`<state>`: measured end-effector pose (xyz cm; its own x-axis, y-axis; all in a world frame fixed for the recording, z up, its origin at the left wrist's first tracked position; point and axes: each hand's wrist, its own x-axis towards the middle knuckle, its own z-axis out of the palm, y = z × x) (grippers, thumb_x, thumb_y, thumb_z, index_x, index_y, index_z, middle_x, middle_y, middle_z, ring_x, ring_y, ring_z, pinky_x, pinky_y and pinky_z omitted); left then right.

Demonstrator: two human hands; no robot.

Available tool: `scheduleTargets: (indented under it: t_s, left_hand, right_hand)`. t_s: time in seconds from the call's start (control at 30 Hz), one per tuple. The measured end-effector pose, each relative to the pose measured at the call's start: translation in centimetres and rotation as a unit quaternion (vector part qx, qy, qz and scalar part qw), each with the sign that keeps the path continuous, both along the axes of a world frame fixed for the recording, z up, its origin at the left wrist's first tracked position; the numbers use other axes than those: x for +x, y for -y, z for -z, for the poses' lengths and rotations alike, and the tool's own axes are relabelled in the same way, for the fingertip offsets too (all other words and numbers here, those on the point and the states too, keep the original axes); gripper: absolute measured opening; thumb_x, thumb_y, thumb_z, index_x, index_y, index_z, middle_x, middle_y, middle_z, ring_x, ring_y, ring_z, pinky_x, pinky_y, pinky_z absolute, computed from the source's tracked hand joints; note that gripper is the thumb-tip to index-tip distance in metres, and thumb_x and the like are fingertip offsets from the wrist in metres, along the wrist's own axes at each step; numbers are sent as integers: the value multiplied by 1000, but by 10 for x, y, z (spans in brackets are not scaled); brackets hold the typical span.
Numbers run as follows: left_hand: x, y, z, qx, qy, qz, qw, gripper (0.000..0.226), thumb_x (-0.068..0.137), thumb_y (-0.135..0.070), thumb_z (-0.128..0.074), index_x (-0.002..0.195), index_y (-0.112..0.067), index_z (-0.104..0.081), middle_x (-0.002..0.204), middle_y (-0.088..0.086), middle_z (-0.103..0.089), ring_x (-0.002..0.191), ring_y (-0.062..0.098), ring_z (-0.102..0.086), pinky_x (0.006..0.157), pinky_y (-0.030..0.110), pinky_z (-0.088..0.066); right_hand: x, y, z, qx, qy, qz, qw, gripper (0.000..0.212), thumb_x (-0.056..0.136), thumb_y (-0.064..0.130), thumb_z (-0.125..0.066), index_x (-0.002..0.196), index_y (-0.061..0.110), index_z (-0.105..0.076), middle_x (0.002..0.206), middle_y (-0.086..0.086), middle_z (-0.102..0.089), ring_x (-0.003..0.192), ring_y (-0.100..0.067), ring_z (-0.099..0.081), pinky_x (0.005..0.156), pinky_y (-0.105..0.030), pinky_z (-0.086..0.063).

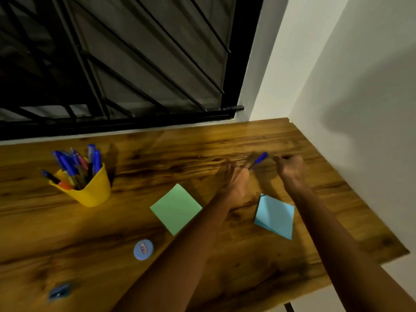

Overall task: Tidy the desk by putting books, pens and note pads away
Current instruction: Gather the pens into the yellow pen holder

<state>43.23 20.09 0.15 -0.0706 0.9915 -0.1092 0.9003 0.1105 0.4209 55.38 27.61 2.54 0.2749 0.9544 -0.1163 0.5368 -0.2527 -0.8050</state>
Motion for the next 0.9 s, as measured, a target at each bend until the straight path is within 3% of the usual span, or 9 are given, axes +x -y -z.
scheduleTargets:
  t_s: [0.07,0.17,0.33,0.43,0.5,0.6,0.67,0.77,0.9]
  left_hand:
    - [-25,8,-3,23,38,-20,999,43,90,8,-37,130,-5,-43,154,21,-16,145,35,-10,116,45,-20]
    - [-67,22,-15,73,75,-80,991,43,91,6,-39,131,-7,-45,148,20,-31,139,35,-24,113,43,-28]
    - [-152,71,-40,196,88,-149,965,36,87,1,-43,120,-9,-55,126,19,-51,117,36,-49,100,45,-42]
    - [-201,107,-55,228,81,-169,955,34,92,-4,-44,124,-7,-54,129,21,-50,121,37,-47,100,42,-39]
    - [-230,132,-65,298,83,-185,933,28,93,-6,-46,117,-5,-58,120,20,-55,115,35,-50,97,39,-38]
    - [-262,167,-69,402,84,-242,879,32,96,-22,-41,117,-6,-59,112,14,-56,106,28,-51,91,36,-41]
    - [-280,189,-61,436,93,-295,845,35,95,-25,-39,121,-7,-55,113,13,-55,106,27,-48,91,37,-38]
    - [-298,212,-37,415,126,-360,826,44,83,-6,-51,127,-6,-48,120,14,-50,112,28,-44,97,44,-39]
    - [-307,226,1,325,239,-403,821,78,69,8,-68,137,-11,-35,132,7,-40,124,26,-41,102,49,-42]
  right_hand:
    - [-27,11,-7,4,-62,-61,996,30,80,33,-71,83,3,-71,79,-17,-66,71,-30,-58,67,-44,-50]
    - [-82,38,-28,-7,-184,-146,972,14,83,26,-70,83,13,-66,74,-9,-65,56,-20,-55,52,-27,-41]
    - [-179,86,-67,58,-262,-238,934,19,84,8,-67,70,16,-57,65,-6,-54,39,2,-51,44,-17,-40]
    - [-231,118,-89,122,-286,-287,906,20,81,-2,-67,76,15,-57,68,-8,-61,43,0,-57,47,-16,-46]
    - [-261,140,-97,164,-277,-315,893,19,83,-2,-65,86,14,-55,72,-10,-65,48,-4,-60,52,-21,-52]
    - [-294,168,-98,222,-230,-345,882,33,86,-1,-62,109,20,-50,69,-4,-66,60,-16,-67,64,-29,-56]
    - [-314,181,-88,230,-174,-380,879,35,87,1,-59,117,20,-52,71,-6,-66,63,-19,-67,63,-29,-55]
    - [-332,190,-62,211,-56,-434,874,28,93,7,-54,120,12,-57,85,-9,-67,70,-19,-66,59,-26,-51]
    - [-341,196,-33,188,131,-492,840,36,94,13,-54,130,14,-57,110,-13,-68,98,-25,-65,81,-35,-54]
